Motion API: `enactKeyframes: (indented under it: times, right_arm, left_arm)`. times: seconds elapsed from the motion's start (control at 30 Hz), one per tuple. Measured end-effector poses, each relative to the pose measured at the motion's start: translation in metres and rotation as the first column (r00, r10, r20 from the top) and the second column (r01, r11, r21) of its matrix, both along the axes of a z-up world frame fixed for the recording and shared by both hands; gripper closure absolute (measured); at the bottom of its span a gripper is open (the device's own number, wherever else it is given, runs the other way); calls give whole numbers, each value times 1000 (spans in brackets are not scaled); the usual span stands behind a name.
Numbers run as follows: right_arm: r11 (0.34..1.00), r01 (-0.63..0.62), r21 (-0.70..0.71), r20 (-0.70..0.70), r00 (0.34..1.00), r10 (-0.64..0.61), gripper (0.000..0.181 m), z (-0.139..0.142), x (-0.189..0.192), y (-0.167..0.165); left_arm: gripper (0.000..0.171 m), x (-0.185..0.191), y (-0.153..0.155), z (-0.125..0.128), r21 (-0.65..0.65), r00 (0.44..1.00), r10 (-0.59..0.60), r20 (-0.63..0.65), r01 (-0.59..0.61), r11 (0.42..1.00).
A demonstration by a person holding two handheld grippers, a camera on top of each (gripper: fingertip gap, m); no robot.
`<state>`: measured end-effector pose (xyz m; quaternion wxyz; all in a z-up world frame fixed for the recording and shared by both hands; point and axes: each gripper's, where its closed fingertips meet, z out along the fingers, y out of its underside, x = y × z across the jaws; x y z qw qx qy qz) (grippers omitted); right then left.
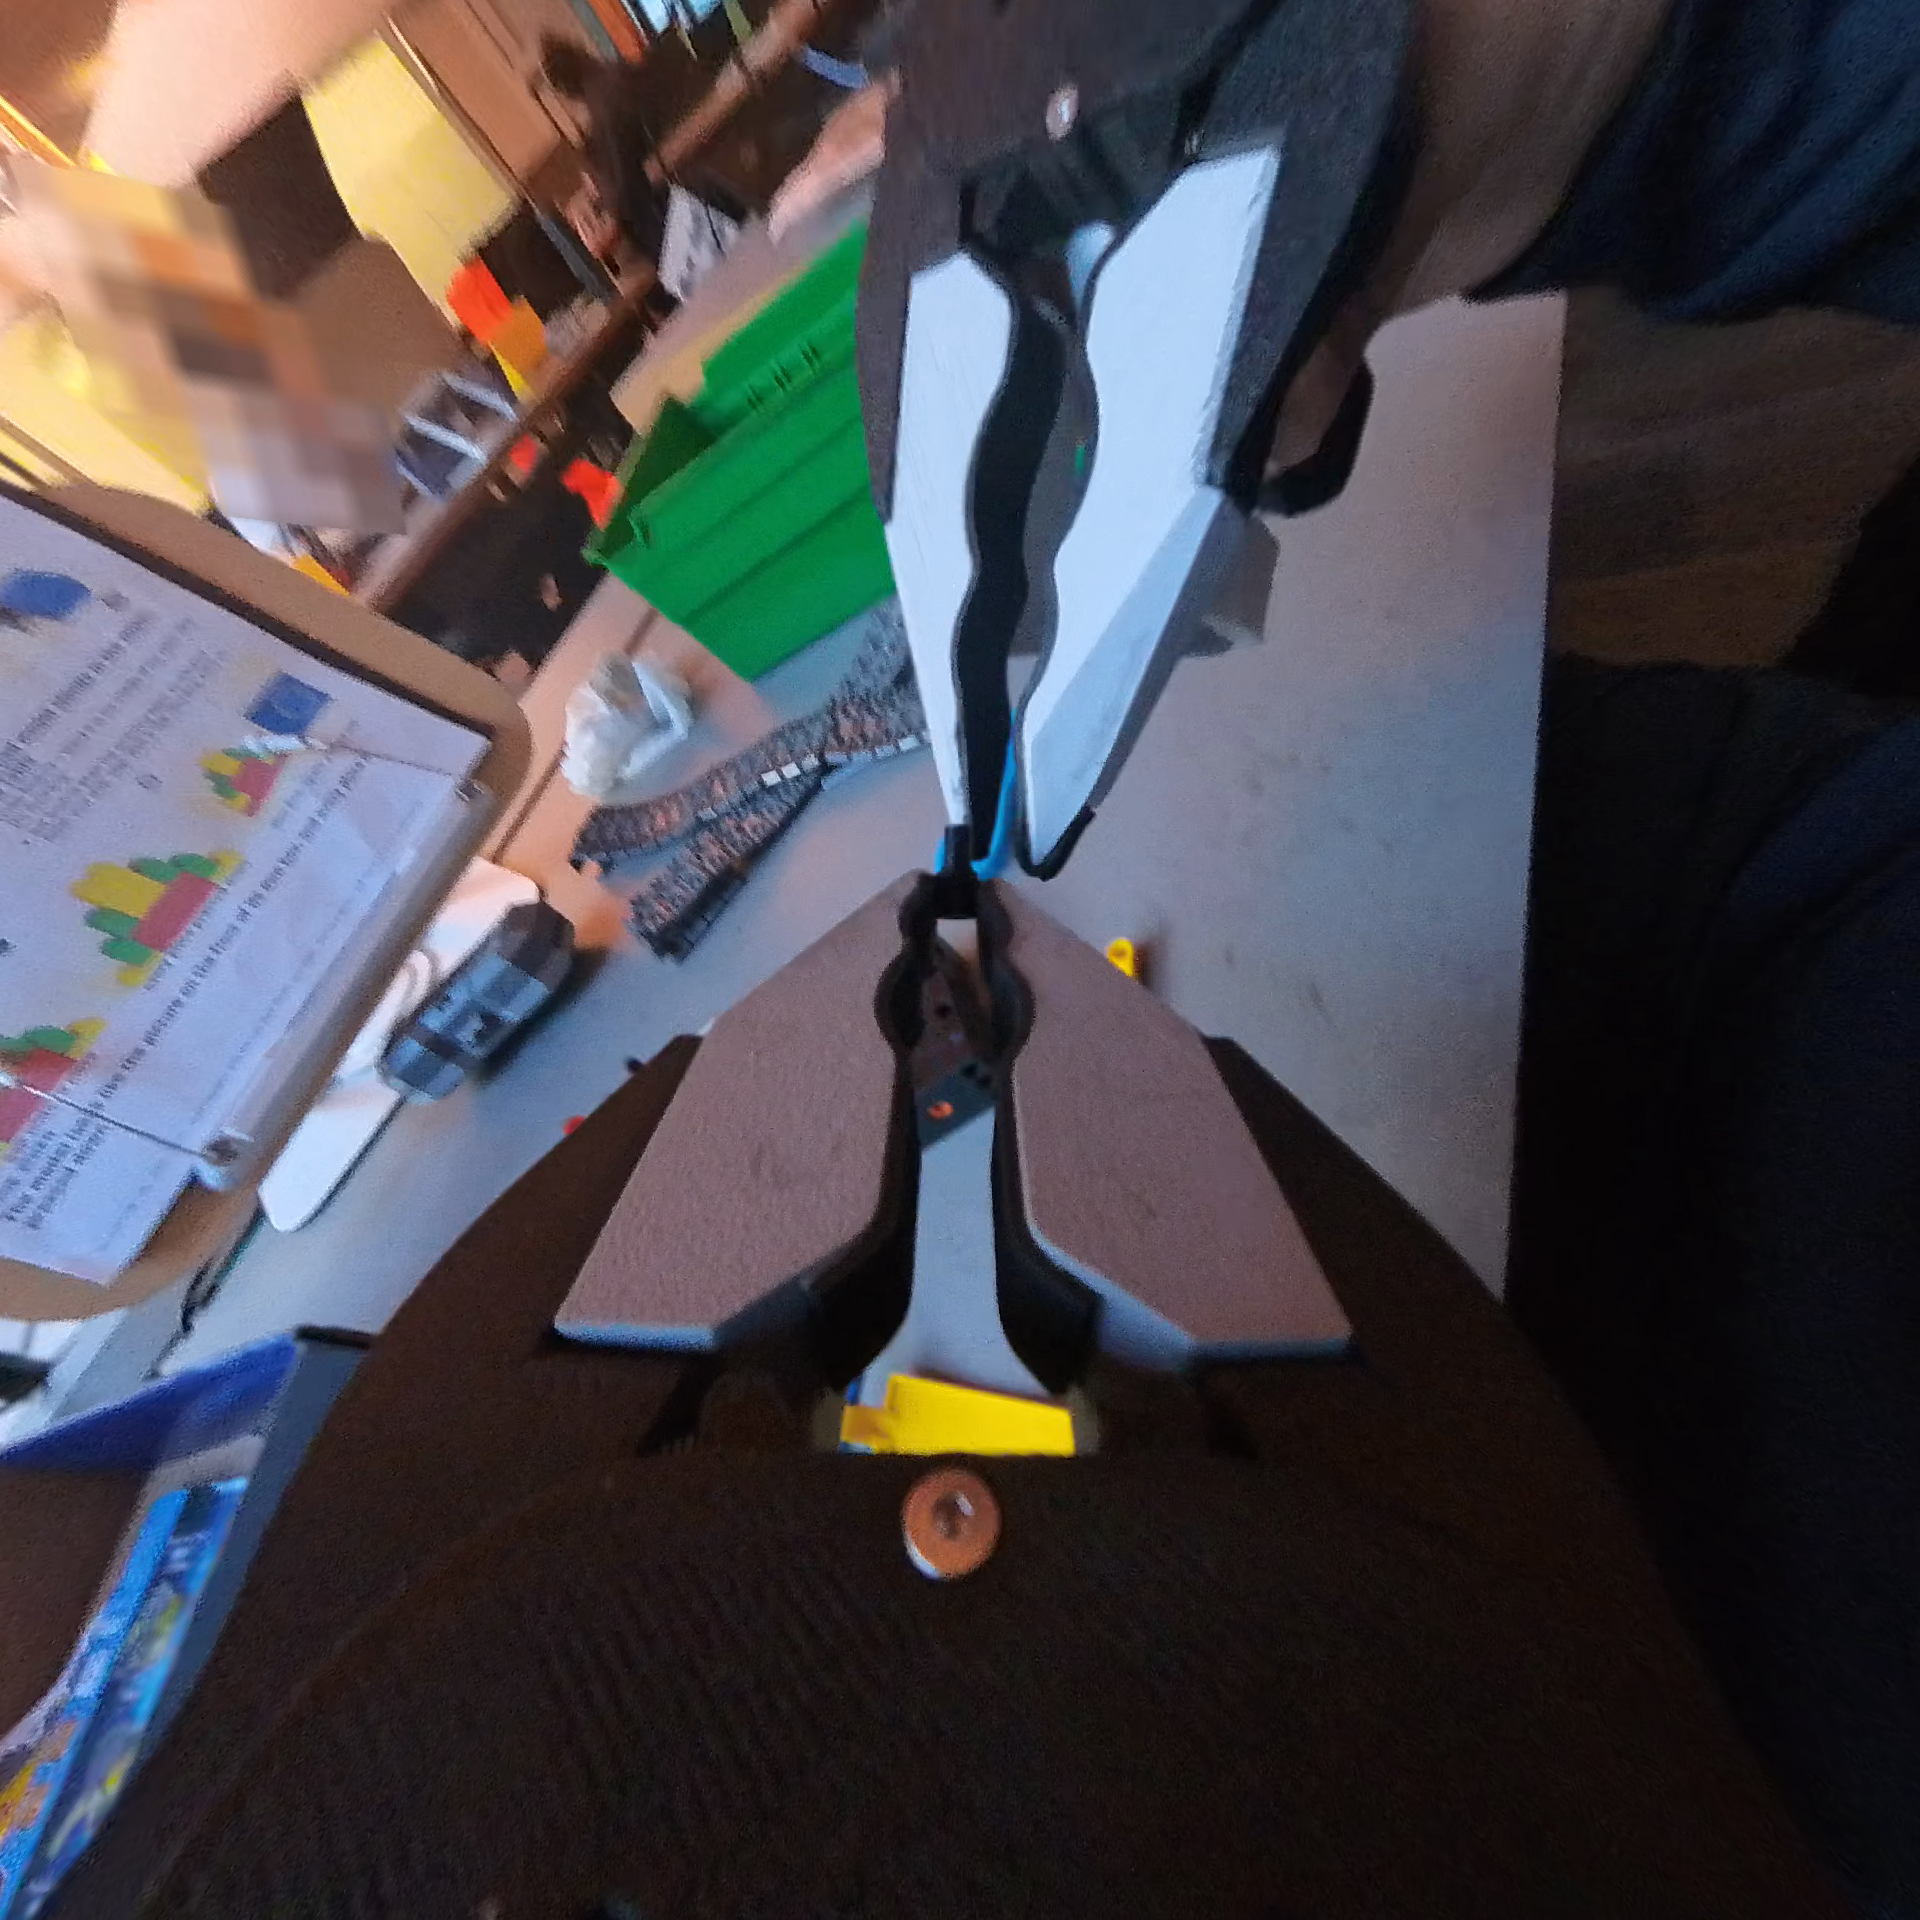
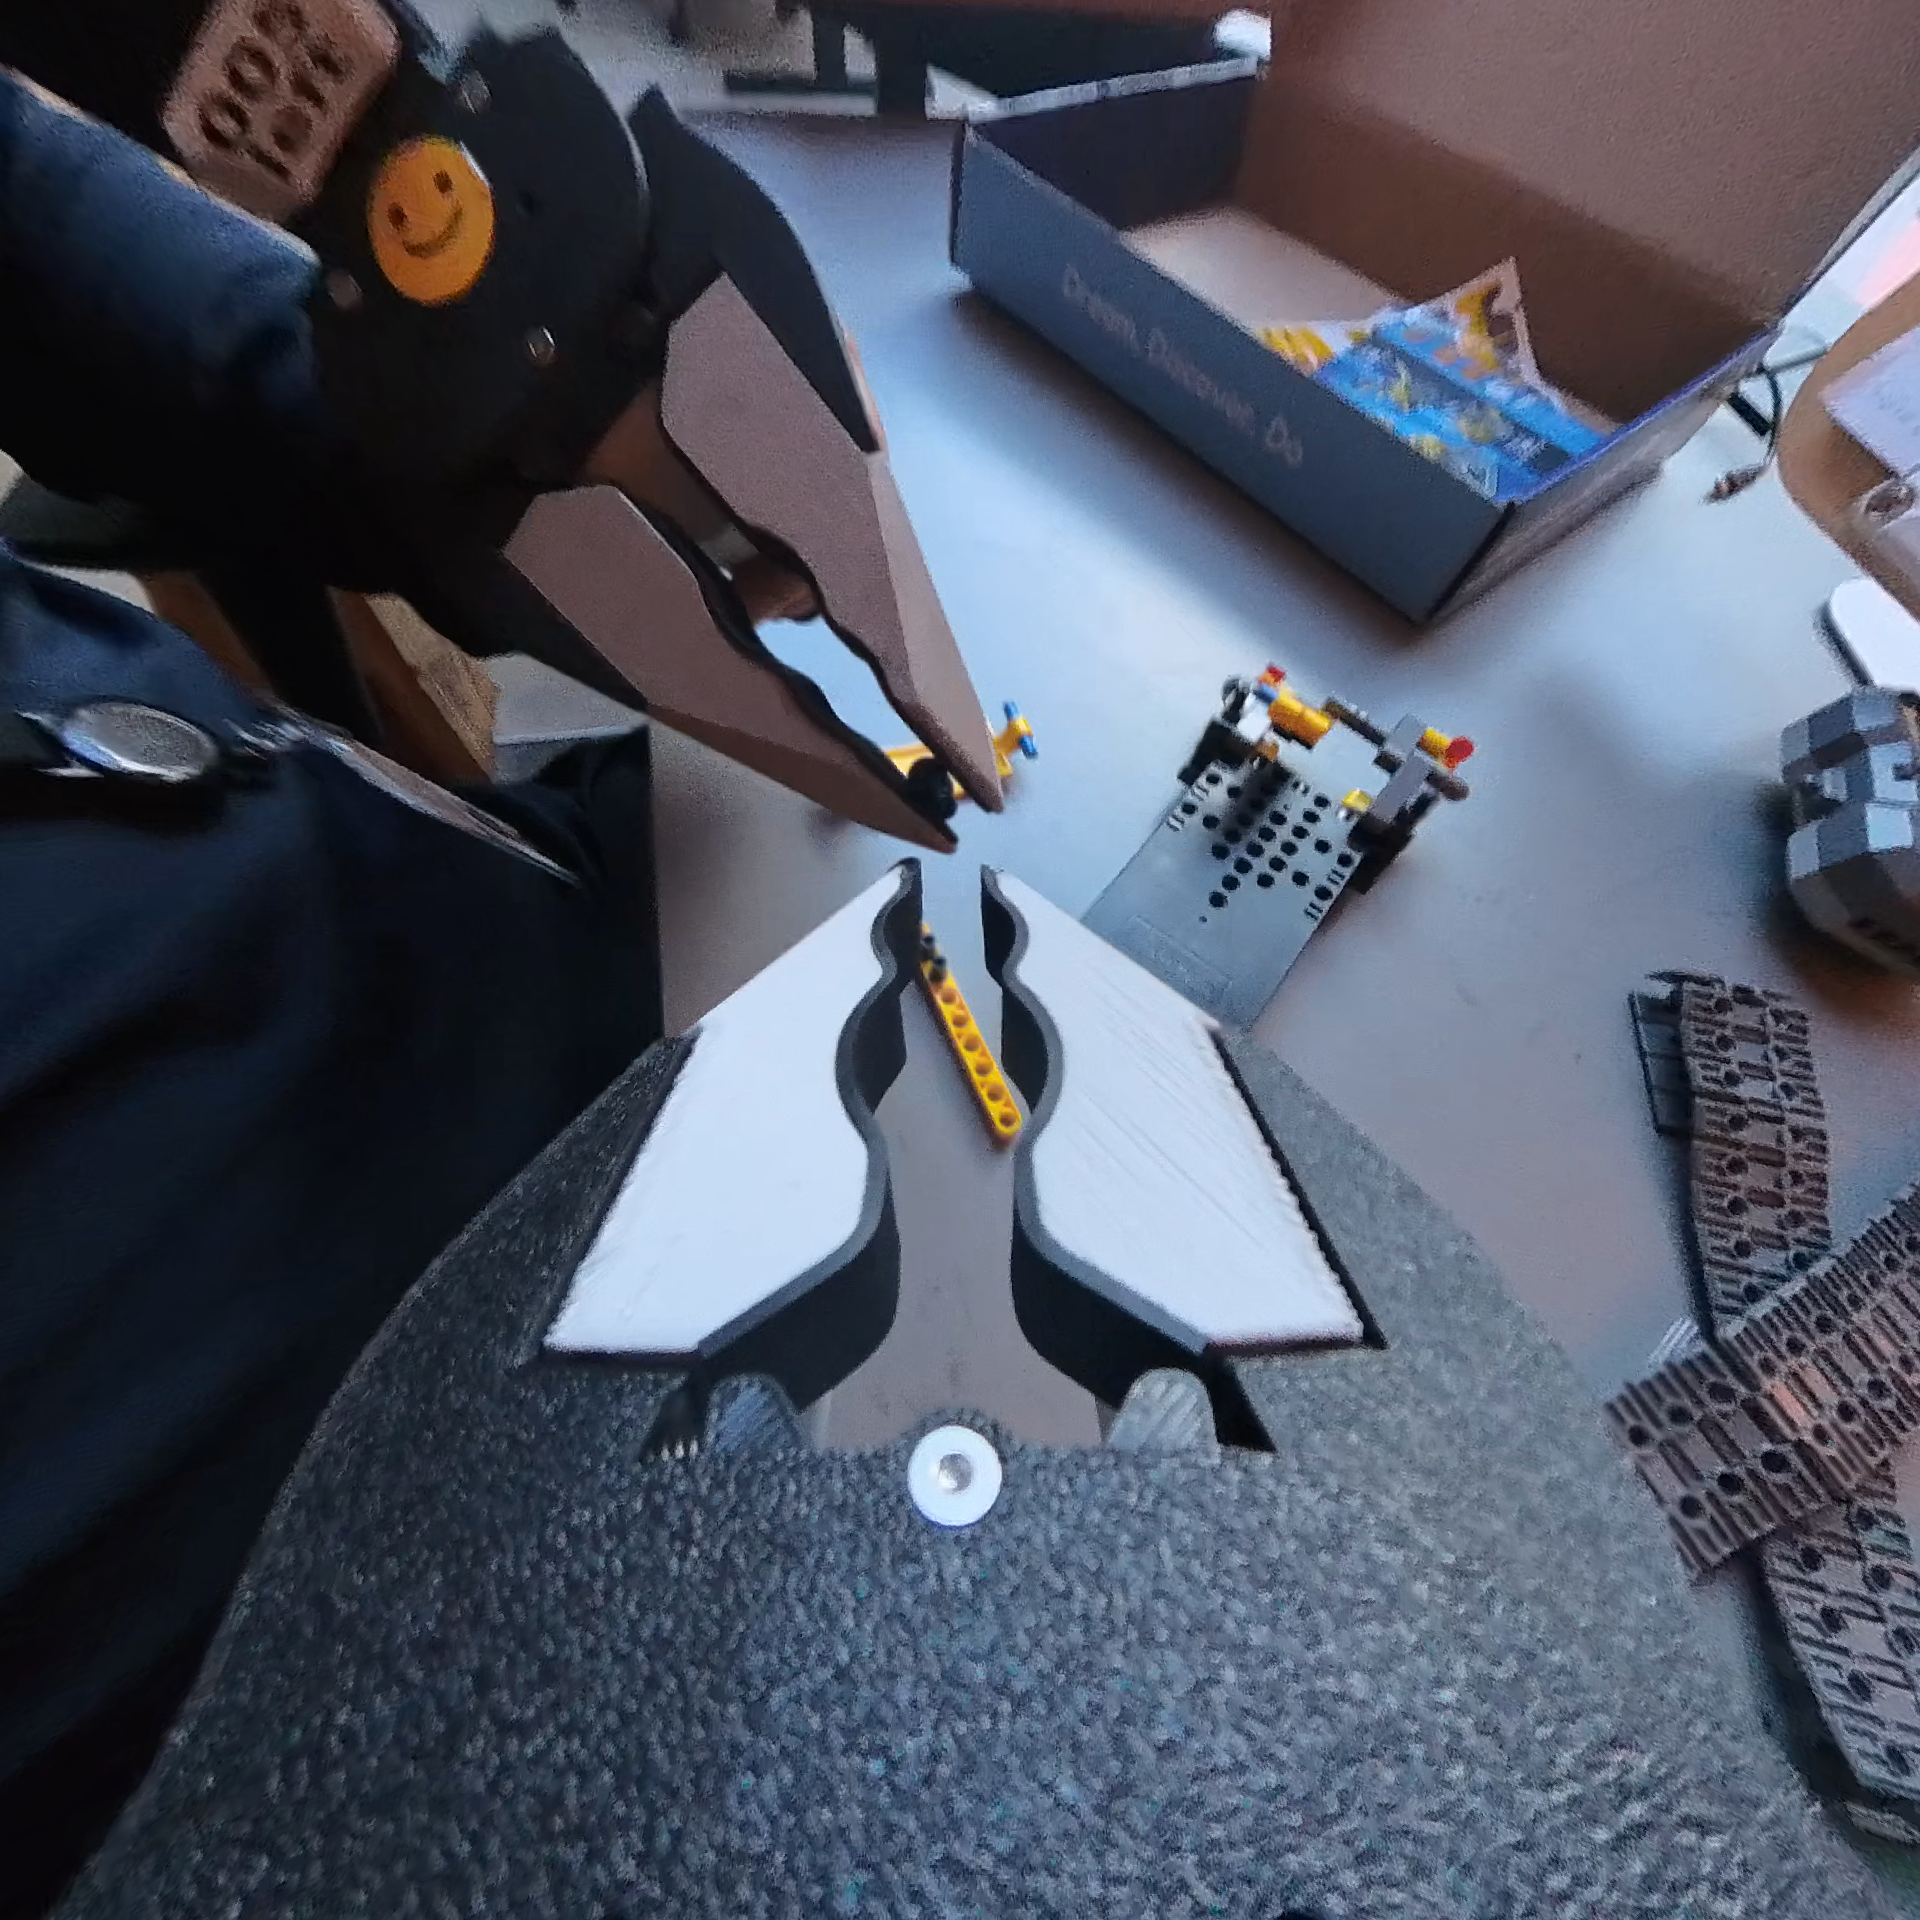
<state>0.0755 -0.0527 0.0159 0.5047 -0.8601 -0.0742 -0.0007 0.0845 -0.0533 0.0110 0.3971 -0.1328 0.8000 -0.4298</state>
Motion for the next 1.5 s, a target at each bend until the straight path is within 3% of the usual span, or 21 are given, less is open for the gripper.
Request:
enactKeyframes:
  times: [0.23,0.37,0.6,0.8,1.2,1.4,1.43,1.5]
  right_arm:
    - [986,-61,153,-145,986,84,176,34,-19,1]
    - [975,-61,212,-201,974,104,177,46,-23,3]
    - [980,-27,199,-151,987,58,179,44,-20,8]
    - [978,-2,207,-242,969,53,178,44,-18,10]
    - [970,32,239,-206,978,19,180,48,-14,16]
    - [962,24,270,-290,955,58,180,53,-11,16]
    - [950,86,302,-297,955,8,181,57,3,12]
    - [868,248,429,-394,917,-67,181,87,52,-29]
  left_arm:
    - [167,-12,-5,31,-12,977,-42,208,46,999]
    - [167,-17,-7,43,-45,963,-40,266,53,998]
    - [167,-15,-7,41,-68,971,-23,237,41,997]
    - [166,-13,-4,40,-87,980,-15,200,33,996]
    - [166,-8,4,40,-111,987,29,160,-11,994]
    - [166,-10,4,51,-158,993,0,121,19,987]
    - [166,-10,4,50,-159,993,1,115,18,987]
    - [166,-6,15,42,-146,995,49,84,-37,989]
